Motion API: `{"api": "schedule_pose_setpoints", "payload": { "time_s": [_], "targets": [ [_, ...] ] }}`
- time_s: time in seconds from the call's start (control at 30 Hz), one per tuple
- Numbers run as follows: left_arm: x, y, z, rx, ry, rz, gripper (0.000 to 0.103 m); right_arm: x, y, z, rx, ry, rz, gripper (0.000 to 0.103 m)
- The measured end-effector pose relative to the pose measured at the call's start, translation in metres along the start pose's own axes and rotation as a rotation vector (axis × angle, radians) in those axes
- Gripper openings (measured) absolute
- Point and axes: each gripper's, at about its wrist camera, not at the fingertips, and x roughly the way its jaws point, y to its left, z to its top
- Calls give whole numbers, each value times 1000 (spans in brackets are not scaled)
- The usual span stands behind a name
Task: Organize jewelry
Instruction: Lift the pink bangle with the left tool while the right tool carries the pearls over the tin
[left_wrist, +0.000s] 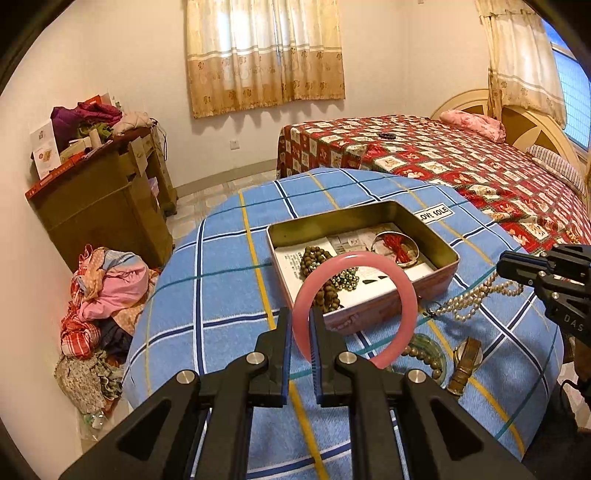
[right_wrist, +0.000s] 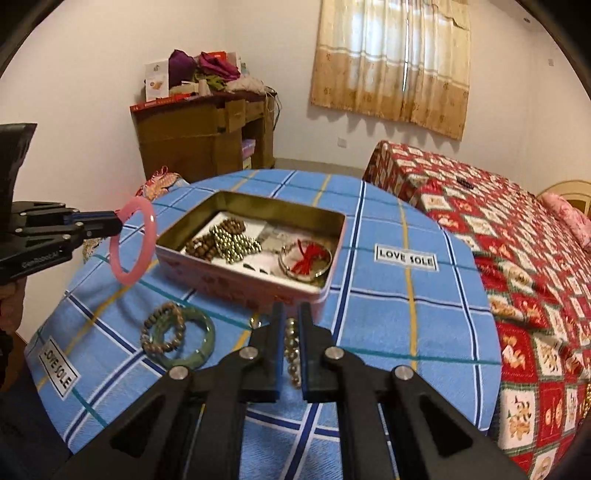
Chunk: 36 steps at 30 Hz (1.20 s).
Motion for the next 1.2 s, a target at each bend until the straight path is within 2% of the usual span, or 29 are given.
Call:
{"api": "schedule_pose_setpoints", "payload": {
  "time_s": [0.33,0.7,1.2],
  "targets": [
    [-1,7,17,14,-26,12,8,-10,1,23,-37,-40,-5,8],
    [6,6,46,44,-51,39,8,-2,0,58,-82,-84,-21,8],
    [40,12,67,59,-16,59,8,28,2,86,-113,-77,-38,8]
  ]
}}
